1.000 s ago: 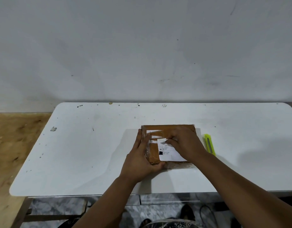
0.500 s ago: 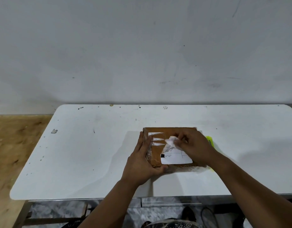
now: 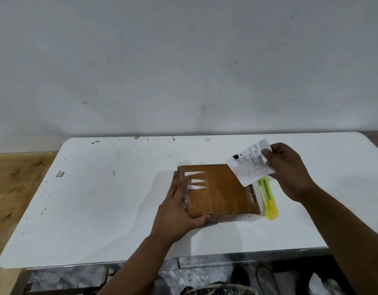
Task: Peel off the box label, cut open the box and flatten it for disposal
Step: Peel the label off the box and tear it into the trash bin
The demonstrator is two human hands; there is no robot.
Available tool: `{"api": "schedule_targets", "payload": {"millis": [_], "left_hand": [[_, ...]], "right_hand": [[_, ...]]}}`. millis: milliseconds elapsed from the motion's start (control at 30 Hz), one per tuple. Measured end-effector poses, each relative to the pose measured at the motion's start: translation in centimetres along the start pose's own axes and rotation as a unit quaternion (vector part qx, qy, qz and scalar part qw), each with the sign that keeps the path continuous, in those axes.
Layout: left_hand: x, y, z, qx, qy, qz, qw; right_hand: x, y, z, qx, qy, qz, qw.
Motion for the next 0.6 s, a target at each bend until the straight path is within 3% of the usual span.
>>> {"api": "schedule_targets", "payload": {"millis": [200, 333, 467, 600], "left_hand": [[-0.5, -0.7, -0.3, -0.029, 0.002, -0.019, 0.999], [-1.0, -1.9, -0.3, -0.002, -0.009, 0.153, 0.988], [-0.9, -4.1, 0.8, -0.001, 0.060, 0.217, 0.974], [-0.4, -4.7, 1.4, -0.027, 0.084, 0.238, 0.967]], "right_hand": [[0.0, -1.2, -1.4, 0.048, -0.041, 0.108, 0.992], [-0.9, -1.5, -3.3, -0.012, 0.005, -0.092, 0.996], [-2.1, -1.2, -4.7, -0.121, -0.047, -0.223, 0.966], [-4.3, -0.5, -5.5, -0.136, -0.097, -0.200, 0.965]]}}
Point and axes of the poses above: each hand's wrist, its own z-axis towards the middle knuckle, its own x-axis out of the palm, y = z × x, the point moved 2 cm from there along z, towards the middle knuckle, and after that the axes turned 2 degrees about -y, right-handed, at the moved point
